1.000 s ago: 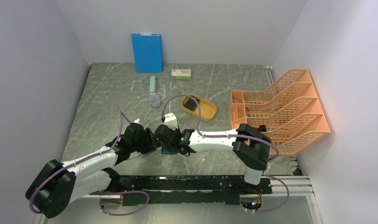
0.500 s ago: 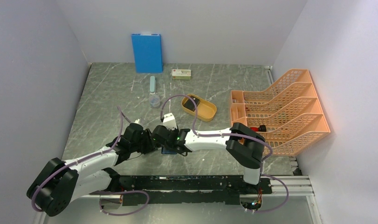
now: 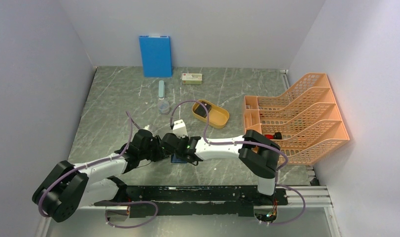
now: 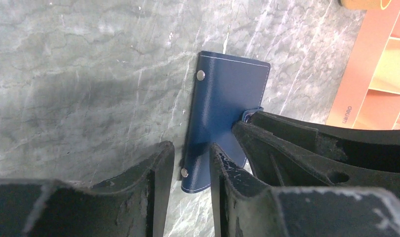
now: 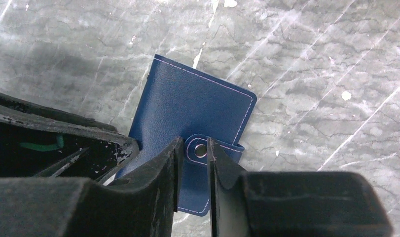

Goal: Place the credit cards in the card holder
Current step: Open the card holder at the center of the board.

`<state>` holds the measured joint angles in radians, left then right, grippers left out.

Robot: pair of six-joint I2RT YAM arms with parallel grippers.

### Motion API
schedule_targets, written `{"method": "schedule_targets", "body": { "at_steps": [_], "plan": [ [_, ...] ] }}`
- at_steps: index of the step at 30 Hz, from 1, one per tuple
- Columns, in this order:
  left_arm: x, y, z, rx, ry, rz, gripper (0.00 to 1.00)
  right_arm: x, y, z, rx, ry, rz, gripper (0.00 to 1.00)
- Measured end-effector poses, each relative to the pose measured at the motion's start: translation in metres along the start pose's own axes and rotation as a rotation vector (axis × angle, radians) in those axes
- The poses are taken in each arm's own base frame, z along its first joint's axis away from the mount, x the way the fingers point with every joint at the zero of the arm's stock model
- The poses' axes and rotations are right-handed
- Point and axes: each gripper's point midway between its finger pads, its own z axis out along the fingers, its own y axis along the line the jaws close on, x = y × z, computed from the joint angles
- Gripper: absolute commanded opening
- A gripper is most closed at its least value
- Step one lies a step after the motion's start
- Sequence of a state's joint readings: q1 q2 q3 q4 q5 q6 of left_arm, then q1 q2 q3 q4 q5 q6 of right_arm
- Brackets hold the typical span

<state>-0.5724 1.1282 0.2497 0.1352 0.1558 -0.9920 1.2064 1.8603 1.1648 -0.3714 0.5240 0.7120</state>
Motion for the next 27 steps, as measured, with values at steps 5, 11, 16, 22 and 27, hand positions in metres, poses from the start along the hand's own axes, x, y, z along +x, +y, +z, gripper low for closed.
{"method": "schedule_targets", "body": {
  "at_steps": [5, 11, 16, 22, 27],
  "plan": [
    [0.0, -0.001, 0.004, 0.009, 0.005, 0.0, 0.35, 0.0, 0.0, 0.0, 0.0, -0.001, 0.002, 0.16],
    [-0.001, -0.003, 0.008, 0.019, 0.004, 0.001, 0.32, -0.004, 0.001, -0.001, -0.003, -0.013, 0.007, 0.0],
    [-0.001, -0.003, 0.011, 0.018, 0.005, -0.001, 0.29, -0.004, 0.0, -0.002, -0.004, -0.013, 0.011, 0.0],
    [-0.002, -0.004, 0.01, 0.018, 0.004, -0.001, 0.29, -0.002, -0.002, -0.005, -0.008, -0.012, 0.018, 0.0],
    [-0.003, -0.006, 0.002, 0.019, -0.002, 0.001, 0.29, -0.001, -0.004, -0.006, -0.009, -0.01, 0.018, 0.0]
  ]
}}
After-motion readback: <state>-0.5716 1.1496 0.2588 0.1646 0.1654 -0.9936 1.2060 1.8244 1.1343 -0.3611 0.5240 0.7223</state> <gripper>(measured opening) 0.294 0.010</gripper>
